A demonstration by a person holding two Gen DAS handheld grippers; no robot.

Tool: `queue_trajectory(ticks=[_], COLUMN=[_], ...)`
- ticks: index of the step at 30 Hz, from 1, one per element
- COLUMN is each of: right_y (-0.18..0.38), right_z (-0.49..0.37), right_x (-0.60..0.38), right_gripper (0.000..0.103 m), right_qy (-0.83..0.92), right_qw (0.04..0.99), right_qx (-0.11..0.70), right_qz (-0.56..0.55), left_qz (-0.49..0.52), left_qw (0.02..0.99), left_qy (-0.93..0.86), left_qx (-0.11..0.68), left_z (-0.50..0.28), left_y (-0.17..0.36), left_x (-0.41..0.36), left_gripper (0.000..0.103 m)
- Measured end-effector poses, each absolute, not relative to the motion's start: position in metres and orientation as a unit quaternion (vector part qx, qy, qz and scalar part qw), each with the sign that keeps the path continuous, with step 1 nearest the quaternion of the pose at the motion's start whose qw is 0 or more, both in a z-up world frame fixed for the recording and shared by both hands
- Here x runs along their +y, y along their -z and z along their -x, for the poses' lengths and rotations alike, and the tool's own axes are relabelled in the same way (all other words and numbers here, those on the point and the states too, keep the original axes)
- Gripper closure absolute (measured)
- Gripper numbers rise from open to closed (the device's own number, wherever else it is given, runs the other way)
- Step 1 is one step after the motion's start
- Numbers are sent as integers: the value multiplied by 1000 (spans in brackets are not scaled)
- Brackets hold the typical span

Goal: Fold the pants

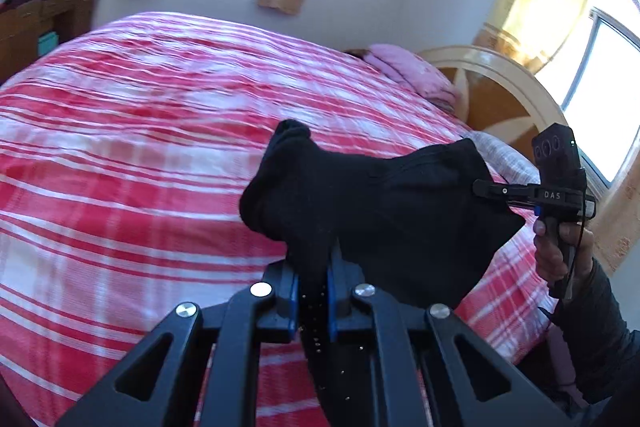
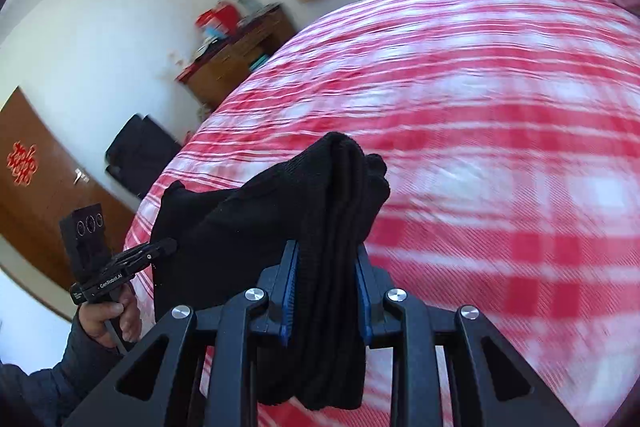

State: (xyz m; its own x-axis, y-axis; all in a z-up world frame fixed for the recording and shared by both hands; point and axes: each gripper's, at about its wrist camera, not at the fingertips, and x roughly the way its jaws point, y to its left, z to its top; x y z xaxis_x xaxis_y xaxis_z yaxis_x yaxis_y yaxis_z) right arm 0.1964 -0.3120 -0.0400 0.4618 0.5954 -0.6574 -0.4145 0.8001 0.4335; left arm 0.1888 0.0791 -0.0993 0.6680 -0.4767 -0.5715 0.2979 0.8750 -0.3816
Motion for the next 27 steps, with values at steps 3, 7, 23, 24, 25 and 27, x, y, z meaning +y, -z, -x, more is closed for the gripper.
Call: queue_trajectory(ticks=[3,7,23,24,25,27], right_y=[44,53,127,127,128,126], right_z=[-229,-259,-297,-295,-293,-283], right_x=[-278,-236,-234,-239,-243,-250], right_gripper=[77,77,57,56,56,56], right_qy=[-315,-333,-284,-281,-279,-279], right_qw=[841,830,811,812,814,816], right_qx=[428,437,489,486,483,474], right_qz=[-106,-97,-152,-159,-165,-175], left_qz=[143,149,147,145,144,143], left_qw=[910,918,915,915,916,916], left_qy=[185,147,86,85,84,81], left_qx=[342,337,367,366,366,365], left_z=[-199,-205,-214,-214,-213,-212], left_y=[102,105,162,162,162,162], left_x=[108,142,172,173,172,172], left_gripper=[92,92,53,52,52,52])
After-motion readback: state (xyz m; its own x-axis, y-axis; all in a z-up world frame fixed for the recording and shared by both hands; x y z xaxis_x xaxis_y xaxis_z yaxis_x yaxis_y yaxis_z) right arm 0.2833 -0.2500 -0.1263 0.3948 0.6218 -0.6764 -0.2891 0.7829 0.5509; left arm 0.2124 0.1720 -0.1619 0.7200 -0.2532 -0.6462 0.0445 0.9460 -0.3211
